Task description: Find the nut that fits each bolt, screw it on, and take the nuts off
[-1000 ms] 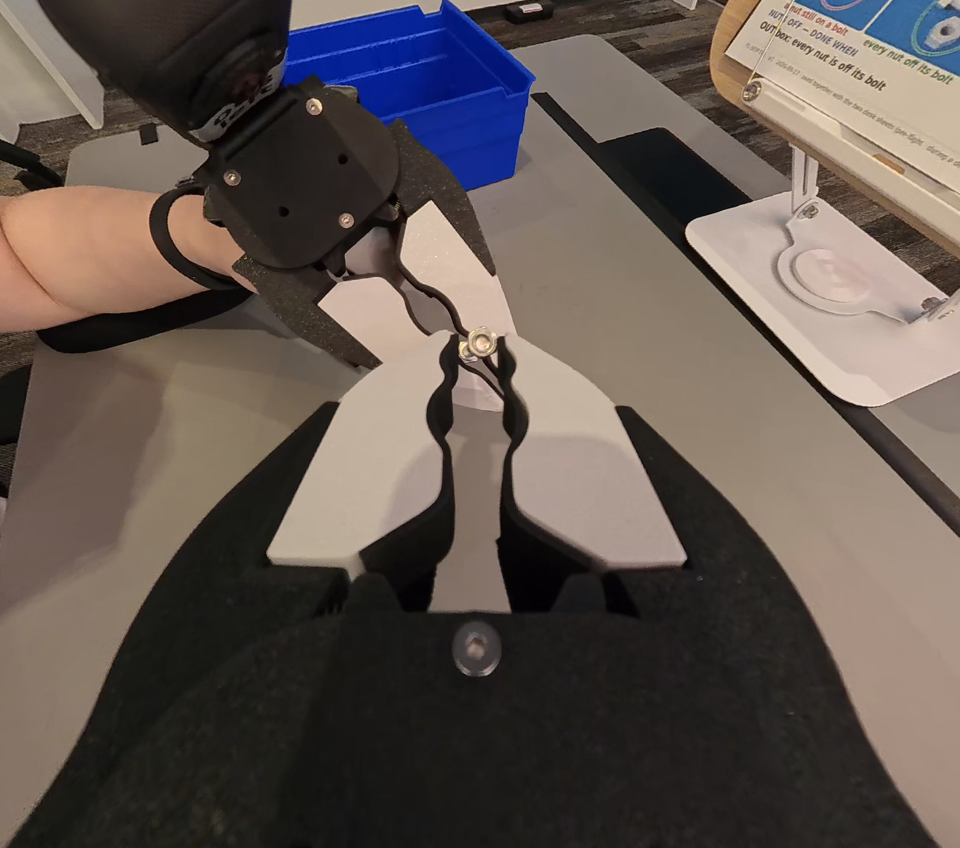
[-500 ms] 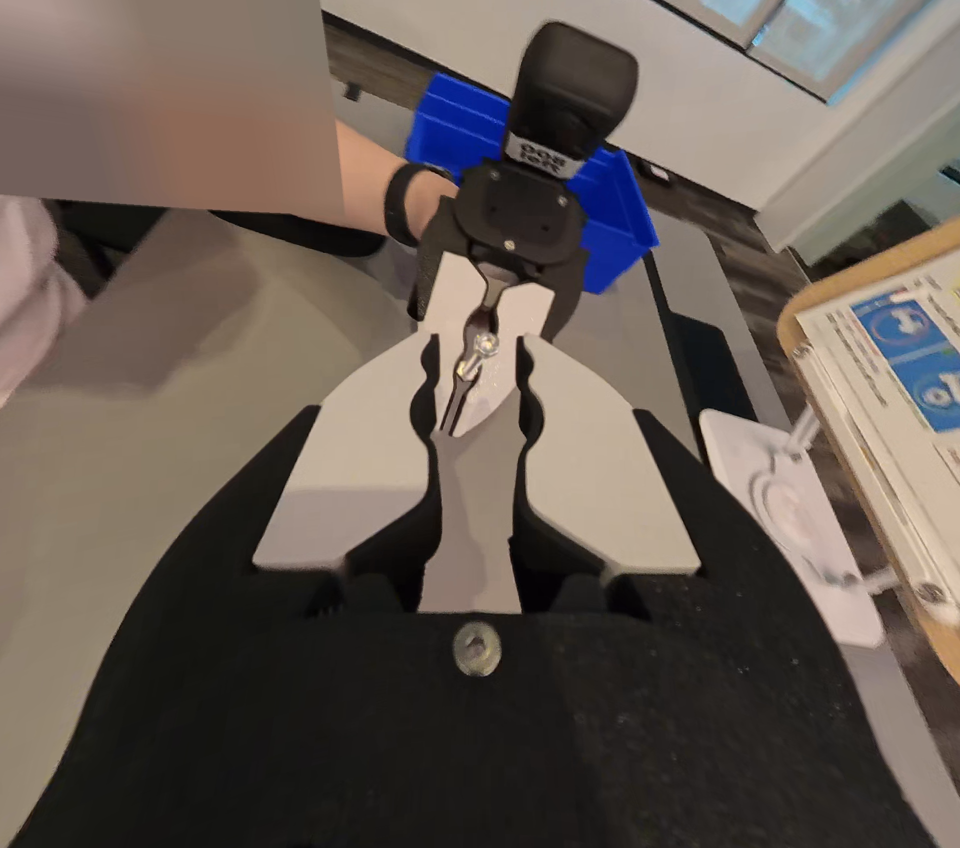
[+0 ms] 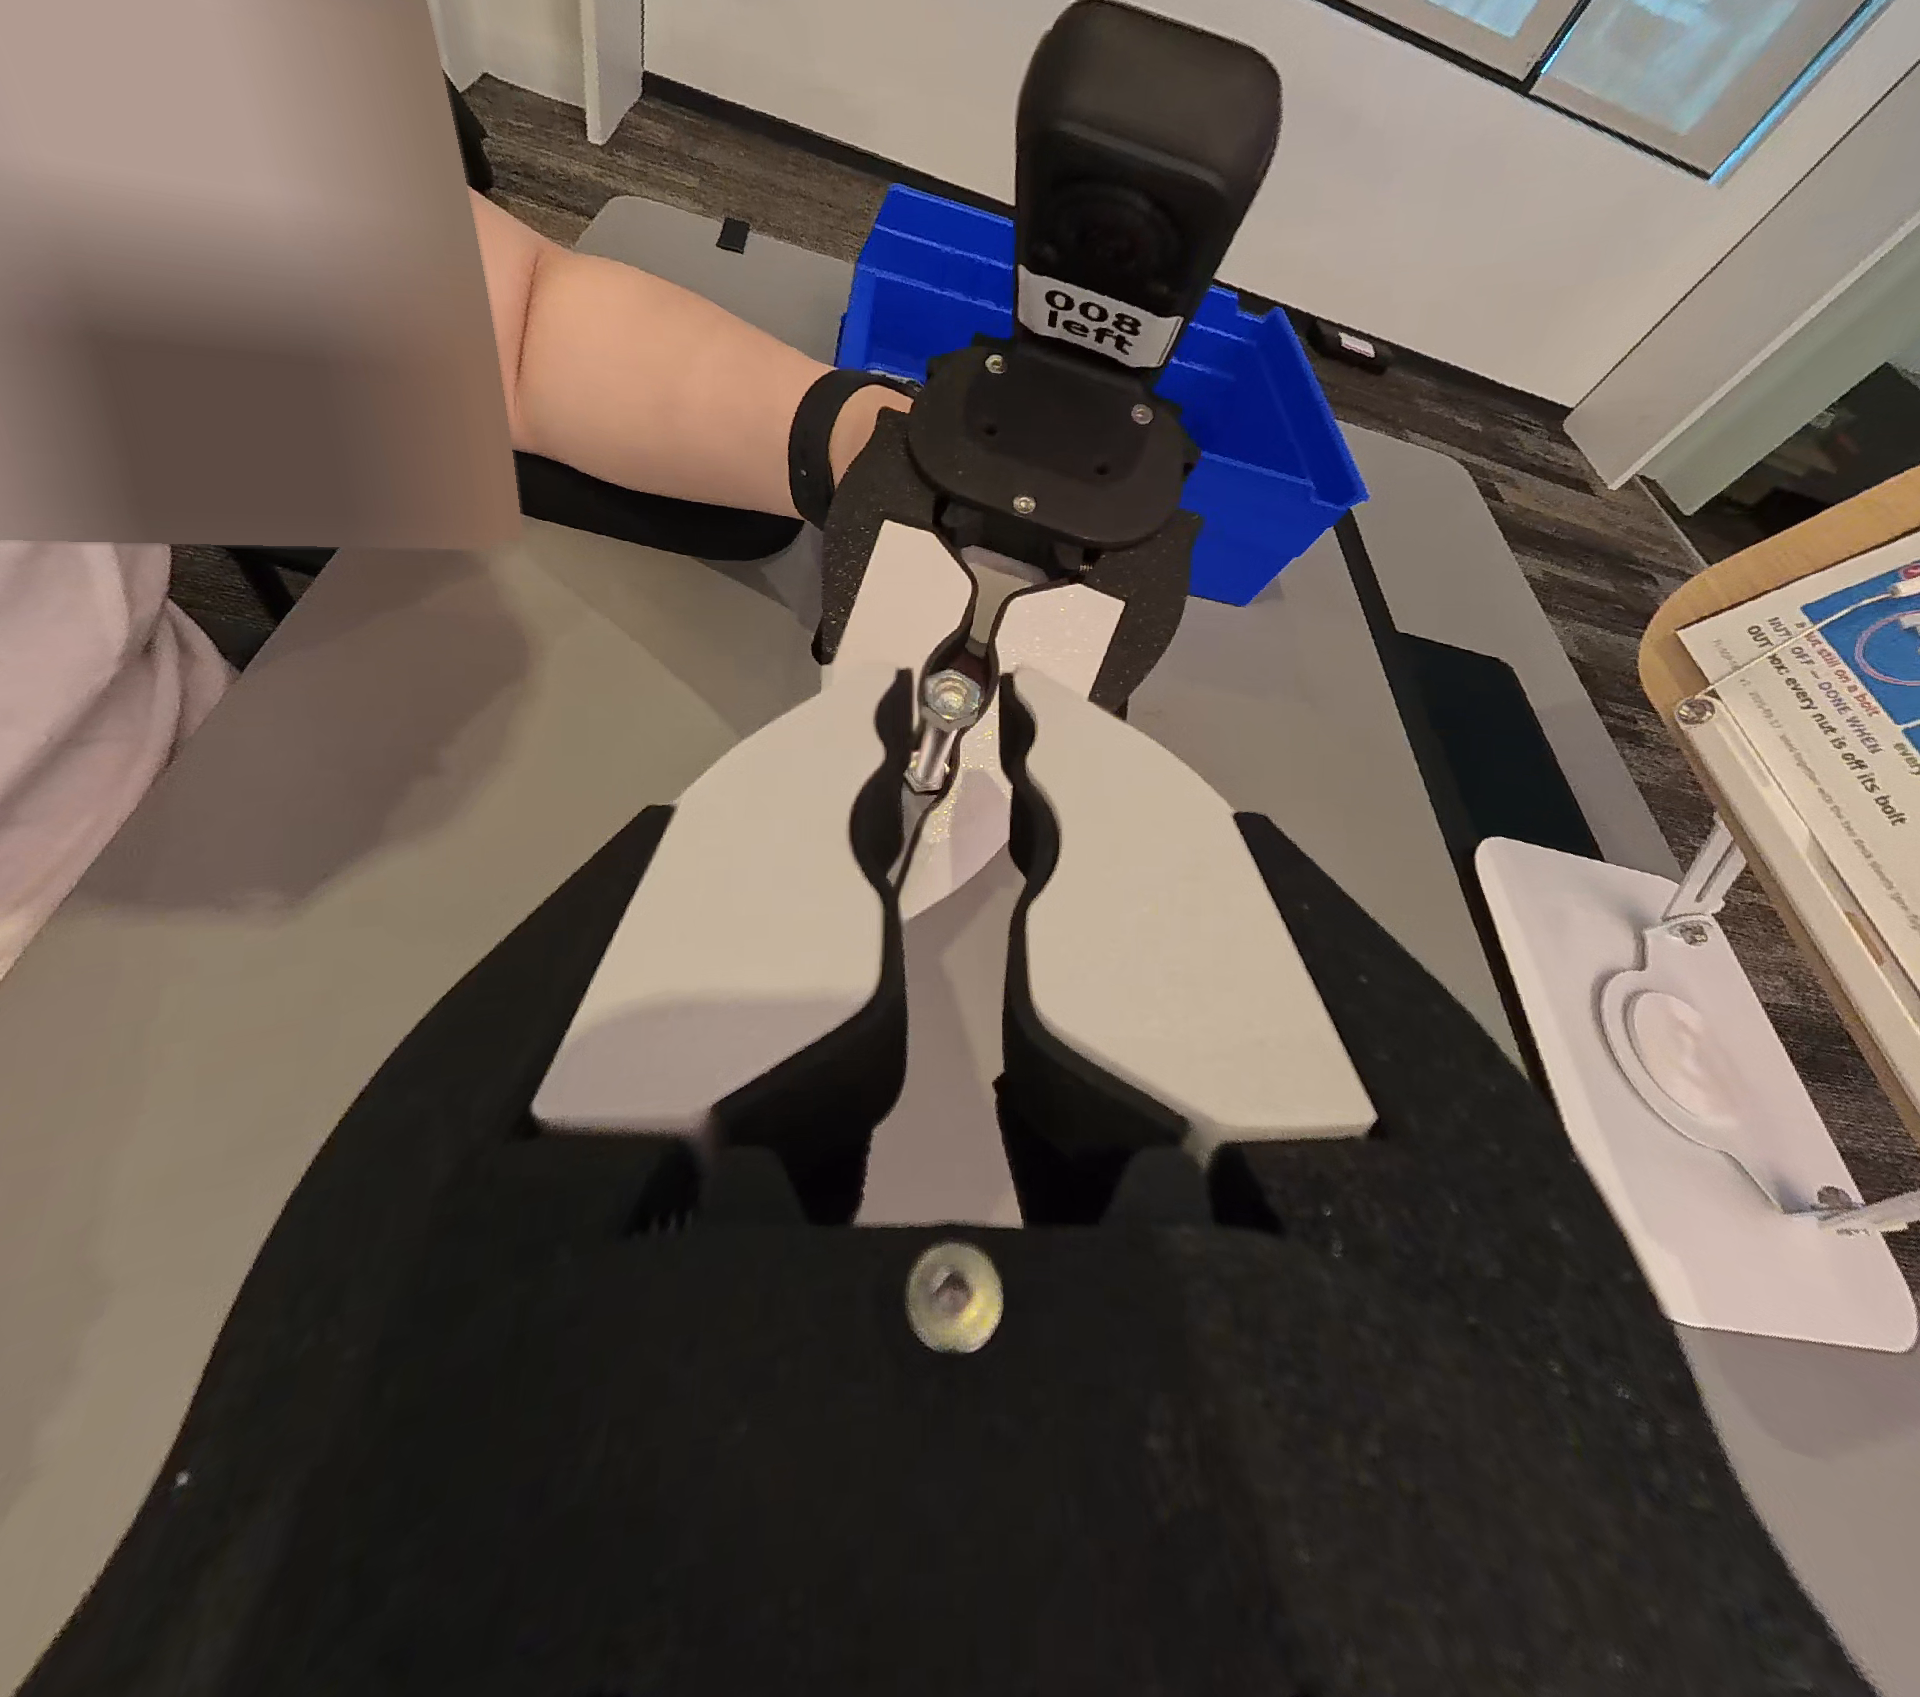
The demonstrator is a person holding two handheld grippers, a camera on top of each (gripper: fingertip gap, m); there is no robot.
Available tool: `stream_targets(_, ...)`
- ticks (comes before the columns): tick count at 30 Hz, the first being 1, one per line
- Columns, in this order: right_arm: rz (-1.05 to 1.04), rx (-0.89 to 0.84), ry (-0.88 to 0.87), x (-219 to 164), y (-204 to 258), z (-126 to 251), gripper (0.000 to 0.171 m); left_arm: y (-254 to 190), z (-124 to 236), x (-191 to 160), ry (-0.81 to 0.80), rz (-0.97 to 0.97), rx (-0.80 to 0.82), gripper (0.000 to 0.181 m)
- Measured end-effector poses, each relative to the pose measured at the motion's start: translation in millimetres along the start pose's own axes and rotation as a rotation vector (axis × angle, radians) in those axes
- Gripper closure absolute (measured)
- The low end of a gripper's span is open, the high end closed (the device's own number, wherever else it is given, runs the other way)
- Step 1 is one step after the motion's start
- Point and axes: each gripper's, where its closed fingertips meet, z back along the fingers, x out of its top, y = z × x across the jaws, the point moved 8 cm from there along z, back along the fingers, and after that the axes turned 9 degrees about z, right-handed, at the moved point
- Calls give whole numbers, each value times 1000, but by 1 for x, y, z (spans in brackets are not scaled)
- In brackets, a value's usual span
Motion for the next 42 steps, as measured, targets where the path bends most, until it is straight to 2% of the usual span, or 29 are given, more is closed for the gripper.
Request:
stream_targets(17, -42, -17, -18, -1, -4, 1, 161, 2, 2, 4, -25, -4, 44, 178)
stream_targets(33, -346, -299, 49, -16, -27, -8, 162, 30, 8, 3, 49, 101, 446, 178)
stream_targets(42, -357, -328, 54, -15, -26, -11, 161, 31, 8, 3, 56, 109, 469, 178)
